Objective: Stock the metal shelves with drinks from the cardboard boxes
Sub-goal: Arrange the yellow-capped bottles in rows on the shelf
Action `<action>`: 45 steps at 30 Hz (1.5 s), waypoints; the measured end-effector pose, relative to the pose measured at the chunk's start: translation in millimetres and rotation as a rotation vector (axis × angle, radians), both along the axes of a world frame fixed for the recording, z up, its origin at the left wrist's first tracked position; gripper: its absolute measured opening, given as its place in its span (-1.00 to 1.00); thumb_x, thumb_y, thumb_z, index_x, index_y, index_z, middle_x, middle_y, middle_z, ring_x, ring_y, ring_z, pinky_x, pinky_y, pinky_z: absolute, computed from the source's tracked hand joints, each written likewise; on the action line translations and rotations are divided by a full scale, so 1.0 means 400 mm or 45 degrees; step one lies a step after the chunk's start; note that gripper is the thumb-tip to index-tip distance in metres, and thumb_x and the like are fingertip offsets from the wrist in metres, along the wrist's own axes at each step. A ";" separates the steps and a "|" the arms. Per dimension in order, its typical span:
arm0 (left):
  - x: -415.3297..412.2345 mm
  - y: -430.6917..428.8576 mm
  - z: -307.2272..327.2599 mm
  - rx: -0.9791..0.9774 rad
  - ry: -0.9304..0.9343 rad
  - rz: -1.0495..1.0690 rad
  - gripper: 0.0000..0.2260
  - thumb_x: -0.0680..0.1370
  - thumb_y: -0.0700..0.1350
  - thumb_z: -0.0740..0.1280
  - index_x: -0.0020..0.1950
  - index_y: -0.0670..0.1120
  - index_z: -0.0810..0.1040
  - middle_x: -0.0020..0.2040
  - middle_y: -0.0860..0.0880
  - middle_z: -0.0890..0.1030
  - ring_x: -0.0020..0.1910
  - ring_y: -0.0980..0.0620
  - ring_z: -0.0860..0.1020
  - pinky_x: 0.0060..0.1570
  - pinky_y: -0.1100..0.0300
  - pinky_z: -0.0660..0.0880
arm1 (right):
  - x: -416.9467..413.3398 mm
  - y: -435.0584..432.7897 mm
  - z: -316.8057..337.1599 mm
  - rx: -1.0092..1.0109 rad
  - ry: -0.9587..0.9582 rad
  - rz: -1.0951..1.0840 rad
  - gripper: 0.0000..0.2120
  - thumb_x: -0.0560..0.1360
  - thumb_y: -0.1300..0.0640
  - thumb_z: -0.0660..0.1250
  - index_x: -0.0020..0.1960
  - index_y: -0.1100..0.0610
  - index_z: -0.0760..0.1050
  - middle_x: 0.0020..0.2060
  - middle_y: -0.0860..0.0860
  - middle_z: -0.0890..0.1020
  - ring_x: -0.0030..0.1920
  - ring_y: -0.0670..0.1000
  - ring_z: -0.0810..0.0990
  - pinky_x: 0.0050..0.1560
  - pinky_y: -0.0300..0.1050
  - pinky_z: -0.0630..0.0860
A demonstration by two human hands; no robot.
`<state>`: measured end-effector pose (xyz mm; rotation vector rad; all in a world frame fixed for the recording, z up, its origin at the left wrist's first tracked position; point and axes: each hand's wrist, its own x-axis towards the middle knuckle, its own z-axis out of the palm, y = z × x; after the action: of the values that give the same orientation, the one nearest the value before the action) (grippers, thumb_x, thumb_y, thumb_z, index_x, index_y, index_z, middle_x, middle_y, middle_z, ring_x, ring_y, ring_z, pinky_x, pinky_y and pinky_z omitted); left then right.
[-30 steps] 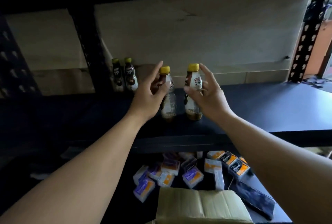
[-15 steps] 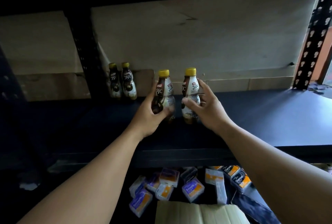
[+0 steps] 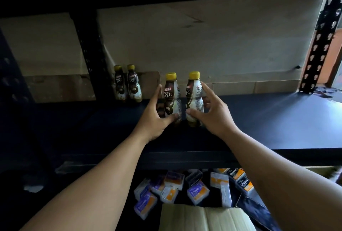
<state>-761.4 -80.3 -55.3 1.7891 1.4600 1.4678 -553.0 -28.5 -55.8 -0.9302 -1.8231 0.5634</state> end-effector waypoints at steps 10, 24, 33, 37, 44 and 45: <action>-0.001 0.003 -0.003 0.001 0.028 -0.016 -0.12 0.49 -0.15 0.53 0.64 0.17 0.07 0.28 0.37 0.48 0.22 0.49 0.45 0.13 0.58 0.33 | -0.002 0.005 -0.004 -0.062 -0.068 0.089 -0.02 0.53 0.07 0.50 0.64 -0.27 -0.12 -0.07 -0.40 0.64 0.07 -0.18 0.65 0.11 -0.17 0.56; -0.005 -0.001 -0.002 -0.002 0.087 0.048 -0.04 0.48 -0.09 0.54 0.61 0.34 -0.07 0.24 0.23 0.56 0.15 0.42 0.50 0.04 0.56 0.37 | -0.004 0.008 -0.006 -0.033 -0.196 0.100 0.03 0.51 0.01 0.51 0.61 -0.32 -0.20 0.17 -0.21 0.64 0.07 -0.17 0.63 0.00 -0.31 0.48; -0.004 -0.001 -0.002 0.019 0.103 0.027 -0.02 0.48 -0.11 0.55 0.64 0.26 -0.07 0.29 0.43 0.44 0.27 0.46 0.43 0.19 0.54 0.31 | -0.009 0.012 -0.010 0.000 -0.193 0.096 0.01 0.50 0.01 0.50 0.60 -0.36 -0.19 0.35 -0.09 0.58 0.14 -0.01 0.62 0.14 -0.04 0.55; -0.002 -0.004 -0.001 0.013 0.107 0.024 -0.03 0.49 -0.13 0.54 0.64 0.23 -0.06 0.25 0.46 0.43 0.20 0.54 0.42 0.08 0.66 0.28 | -0.007 0.011 -0.009 0.000 -0.206 0.100 0.00 0.51 0.03 0.49 0.61 -0.32 -0.17 0.34 -0.07 0.58 0.09 -0.07 0.60 0.08 -0.12 0.51; -0.005 -0.003 -0.003 -0.003 0.106 0.049 0.00 0.48 -0.12 0.55 0.64 0.26 -0.09 0.16 0.59 0.44 0.20 0.54 0.43 0.09 0.65 0.30 | -0.009 0.005 -0.006 -0.018 -0.184 0.110 0.02 0.51 0.05 0.50 0.60 -0.37 -0.19 0.41 -0.06 0.53 0.31 0.02 0.56 0.30 0.13 0.53; -0.004 -0.004 -0.003 -0.006 0.104 0.047 0.00 0.48 -0.13 0.55 0.64 0.24 -0.09 0.15 0.58 0.44 0.19 0.54 0.44 0.08 0.66 0.30 | -0.008 0.008 -0.008 -0.022 -0.183 0.104 0.03 0.51 0.05 0.50 0.61 -0.34 -0.20 0.40 -0.06 0.54 0.27 0.00 0.58 0.26 0.04 0.53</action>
<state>-763.1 -81.7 -56.3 1.8479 1.5430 1.4231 -556.0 -25.4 -58.8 -0.9313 -1.9948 0.5759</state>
